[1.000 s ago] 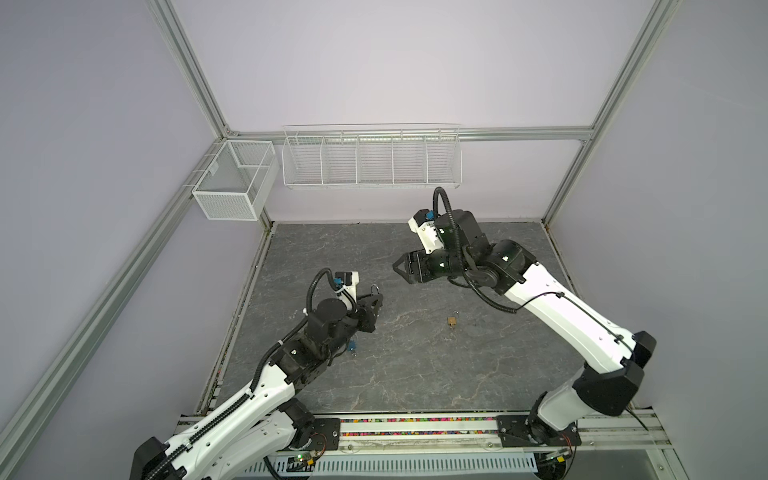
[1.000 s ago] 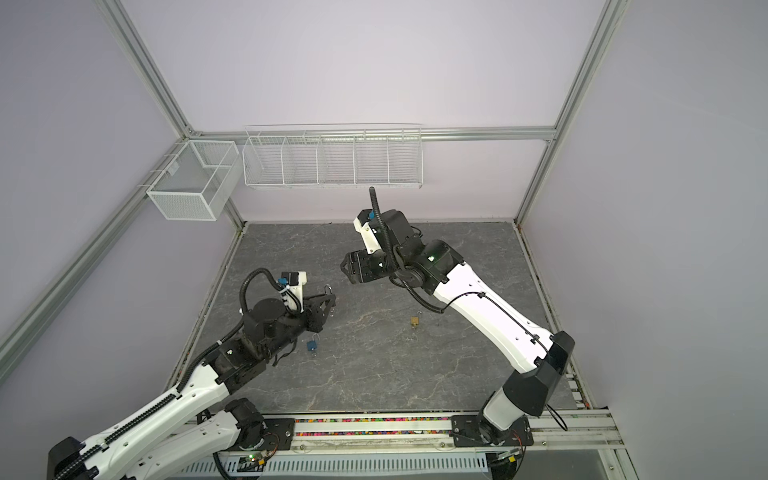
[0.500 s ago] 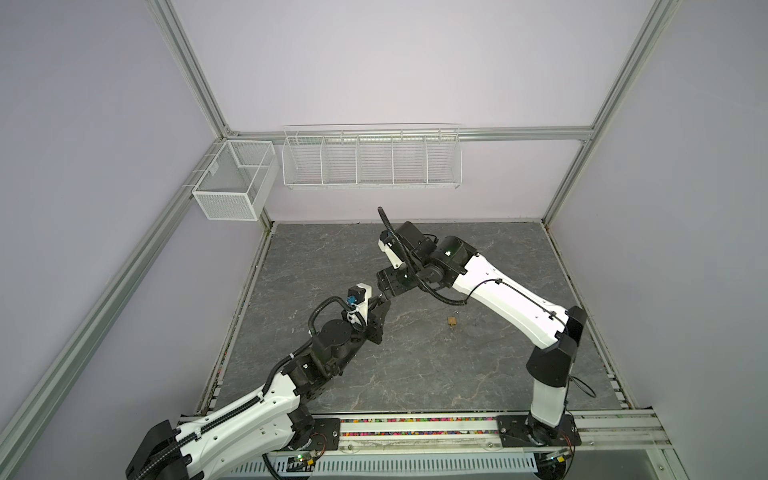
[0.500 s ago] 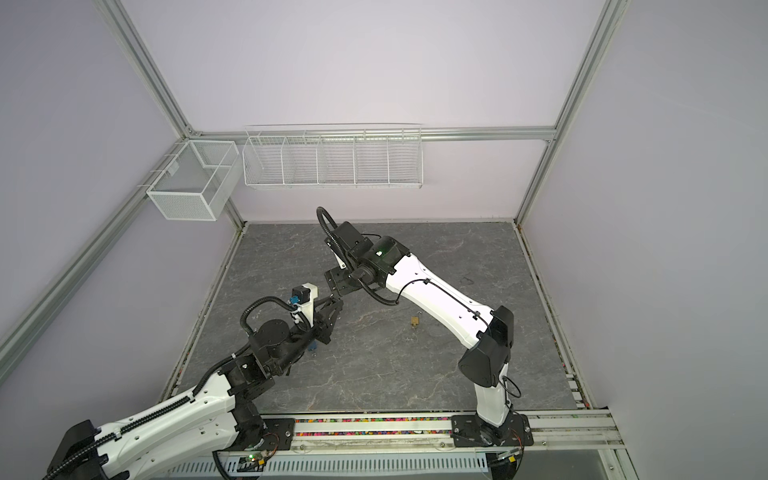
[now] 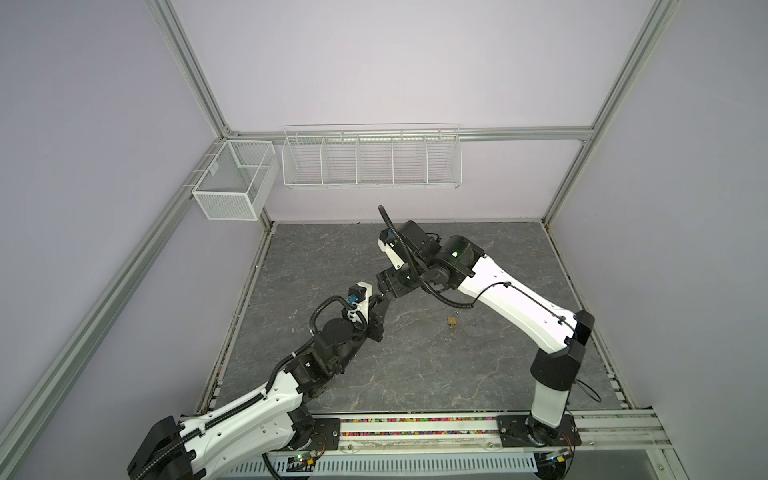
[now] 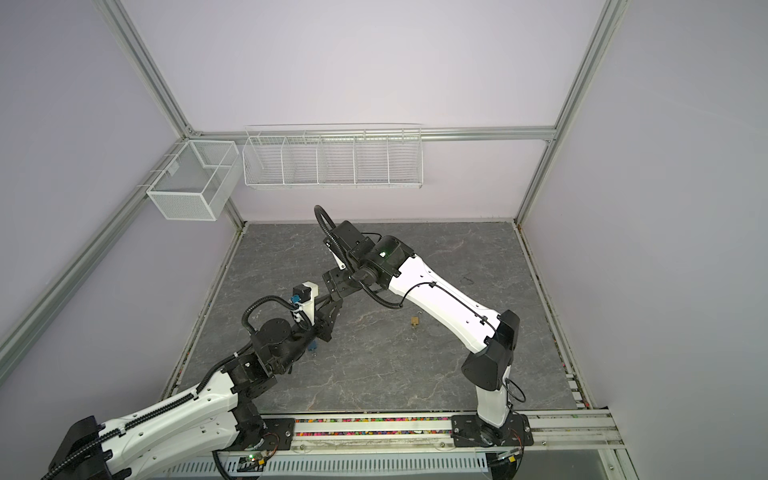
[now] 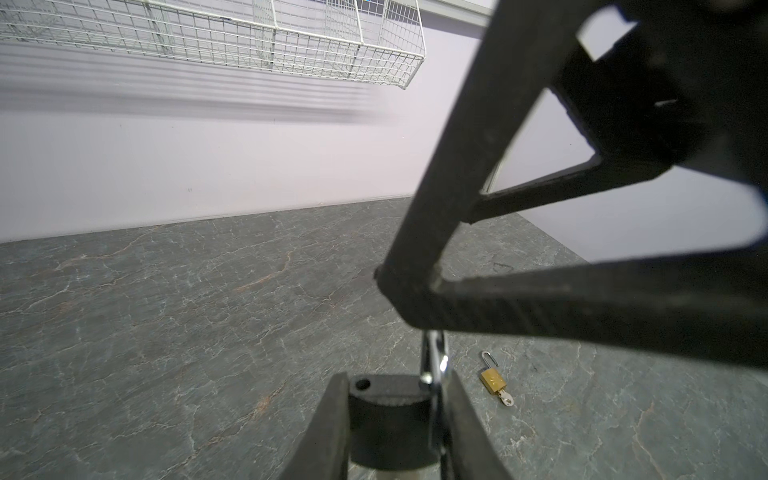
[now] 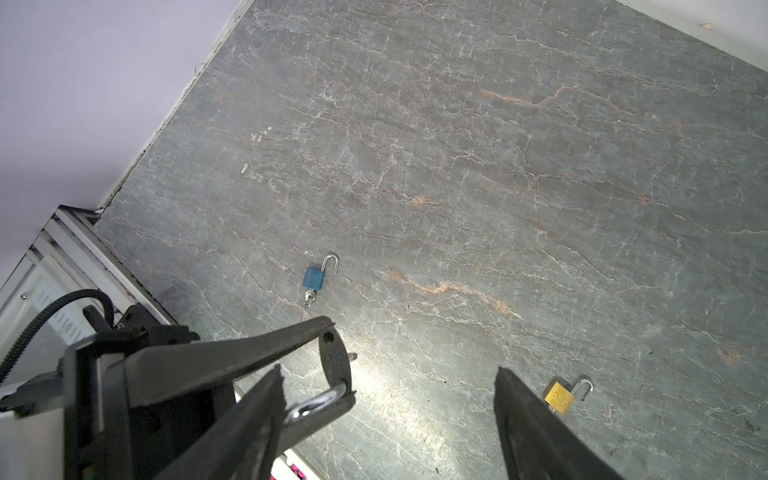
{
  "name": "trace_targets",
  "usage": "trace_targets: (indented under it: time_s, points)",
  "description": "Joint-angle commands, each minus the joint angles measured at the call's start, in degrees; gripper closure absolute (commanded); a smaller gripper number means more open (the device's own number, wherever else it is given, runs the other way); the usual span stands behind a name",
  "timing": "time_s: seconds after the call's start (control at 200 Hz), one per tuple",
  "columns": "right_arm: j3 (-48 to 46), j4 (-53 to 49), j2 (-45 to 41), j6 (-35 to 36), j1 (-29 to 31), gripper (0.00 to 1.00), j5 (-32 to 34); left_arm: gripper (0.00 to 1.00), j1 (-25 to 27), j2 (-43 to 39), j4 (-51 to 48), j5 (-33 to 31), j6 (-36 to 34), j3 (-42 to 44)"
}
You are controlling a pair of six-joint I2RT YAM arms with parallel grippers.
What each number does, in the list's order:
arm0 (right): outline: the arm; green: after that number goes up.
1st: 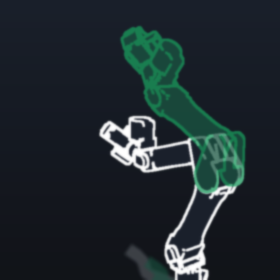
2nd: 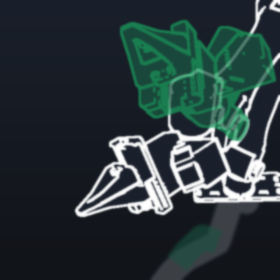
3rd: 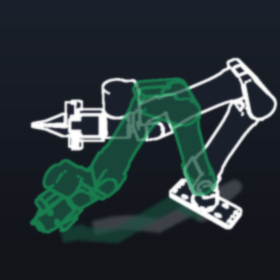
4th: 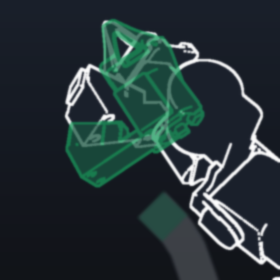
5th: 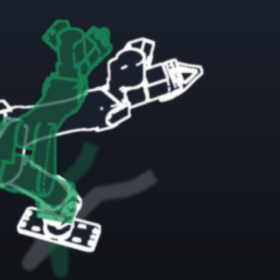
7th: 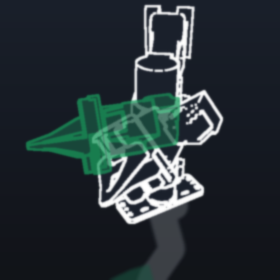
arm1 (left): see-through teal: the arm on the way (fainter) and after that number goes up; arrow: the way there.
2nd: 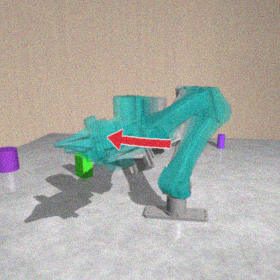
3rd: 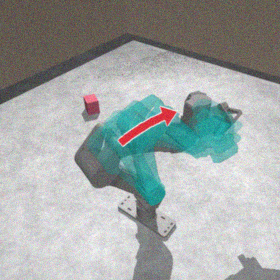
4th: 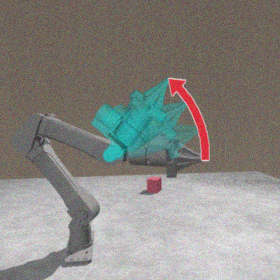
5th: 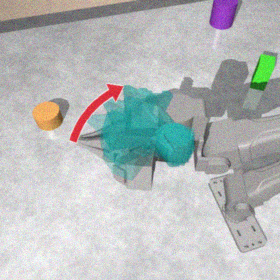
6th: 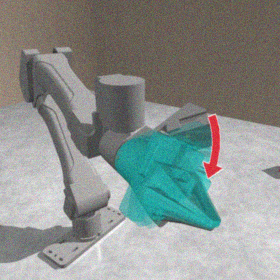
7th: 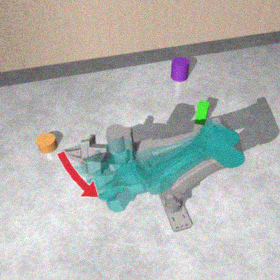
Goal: Unlock with the key
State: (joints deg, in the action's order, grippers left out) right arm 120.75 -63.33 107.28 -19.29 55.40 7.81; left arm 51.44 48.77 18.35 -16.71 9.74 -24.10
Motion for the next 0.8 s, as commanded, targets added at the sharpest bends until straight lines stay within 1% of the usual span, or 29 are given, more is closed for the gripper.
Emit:
trace_targets:
  time_s: [0.0, 0.07, 0.16, 0.3, 0.4, 0.51, 0.65, 0.795]
  points:
    - [2.8, -2.8, 1.1, 0.1, 0.5, 0.19, -1.7, 1.0, 0.2, 0.3, 2.6, -0.6, -1.9, -0.7]
    - [3.5, -3.7, 1.5, 0.0, 0.8, 0.19, -0.9, 1.0, 0.2, 0.3, 2.4, 0.4, -2.2, -0.9]
    - [1.3, -3.1, 0.1, 2.1, 0.8, 0.19, -1.2, 1.0, 0.2, -0.5, 2.0, 1.1, -2.1, -0.8]
    - [-3.1, -1.9, -3.7, 4.6, -0.4, 0.19, -6.7, 1.0, 0.2, -1.4, 2.4, 2.3, -2.4, 0.1]
    - [-6.6, -0.9, -6.0, 4.9, -1.4, 0.19, -6.2, 1.0, 0.2, -1.7, 2.2, 2.3, -2.1, 0.2]
    - [-10.4, 1.9, -8.3, 4.9, -2.2, 0.19, -8.4, 1.0, 0.2, -1.4, 2.0, 2.4, -2.0, 0.1]
    - [-11.0, 3.1, -8.1, 6.1, -2.2, 0.19, -8.0, 1.0, 0.2, -1.1, 1.9, 3.5, -2.1, -0.5]
    - [-9.6, 3.0, -5.7, 6.7, -2.2, 0.19, -7.7, 1.0, 0.2, -0.4, 1.9, 4.4, -2.5, -1.1]
